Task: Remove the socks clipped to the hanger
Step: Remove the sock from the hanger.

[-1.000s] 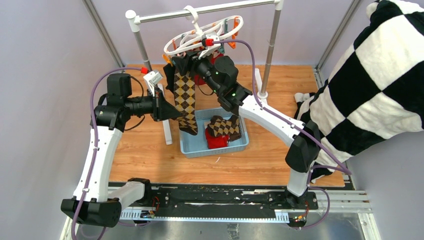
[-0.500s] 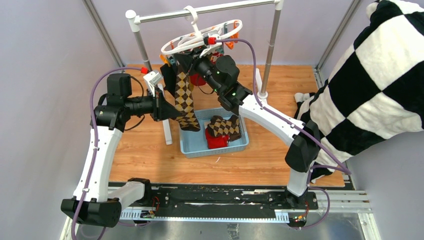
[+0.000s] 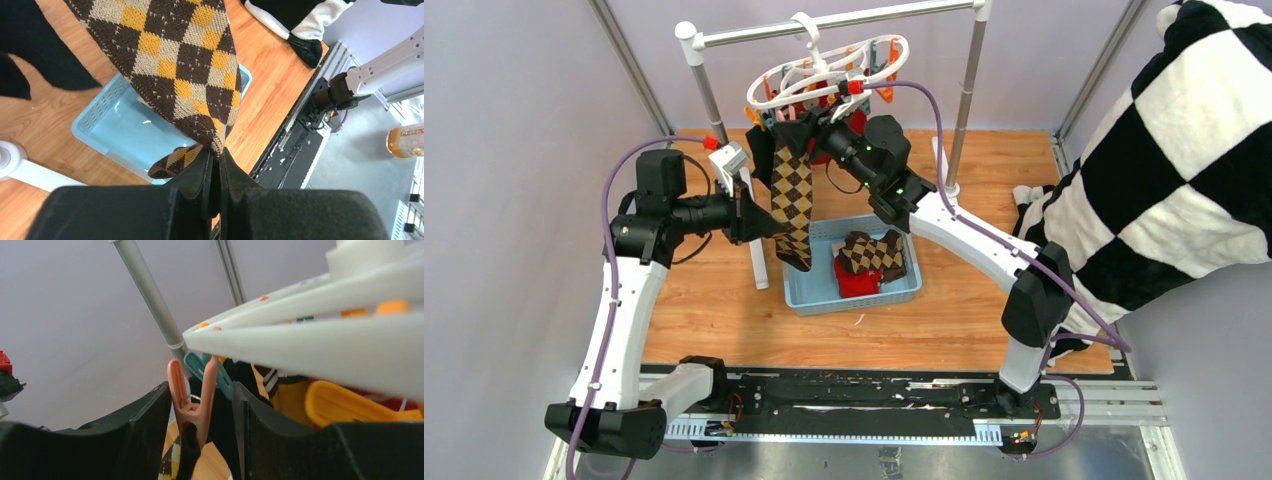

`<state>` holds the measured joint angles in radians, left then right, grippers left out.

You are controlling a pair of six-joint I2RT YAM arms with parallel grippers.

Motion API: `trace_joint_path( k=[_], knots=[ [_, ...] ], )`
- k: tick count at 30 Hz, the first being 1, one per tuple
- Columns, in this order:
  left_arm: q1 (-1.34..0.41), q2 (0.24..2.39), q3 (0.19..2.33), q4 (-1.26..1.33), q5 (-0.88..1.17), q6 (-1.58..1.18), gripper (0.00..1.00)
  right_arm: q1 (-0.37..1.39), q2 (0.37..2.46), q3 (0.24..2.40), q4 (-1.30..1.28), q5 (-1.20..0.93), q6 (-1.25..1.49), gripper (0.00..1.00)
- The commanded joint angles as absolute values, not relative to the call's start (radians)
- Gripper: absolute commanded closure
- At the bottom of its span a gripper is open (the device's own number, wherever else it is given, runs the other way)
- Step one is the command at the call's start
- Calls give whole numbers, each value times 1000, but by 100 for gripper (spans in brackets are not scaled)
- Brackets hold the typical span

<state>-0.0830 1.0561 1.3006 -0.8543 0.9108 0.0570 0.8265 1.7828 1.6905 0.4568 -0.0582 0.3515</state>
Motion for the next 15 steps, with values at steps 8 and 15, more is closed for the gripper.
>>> trace_joint_path(
  k=[8, 15],
  knots=[
    [-94, 1048, 1278, -847, 896, 83, 100, 780, 1728, 1683, 475, -106, 428, 26],
    [-94, 1058, 1276, -848, 900, 81, 100, 801, 1719, 1648, 517, -39, 375, 33]
  ],
)
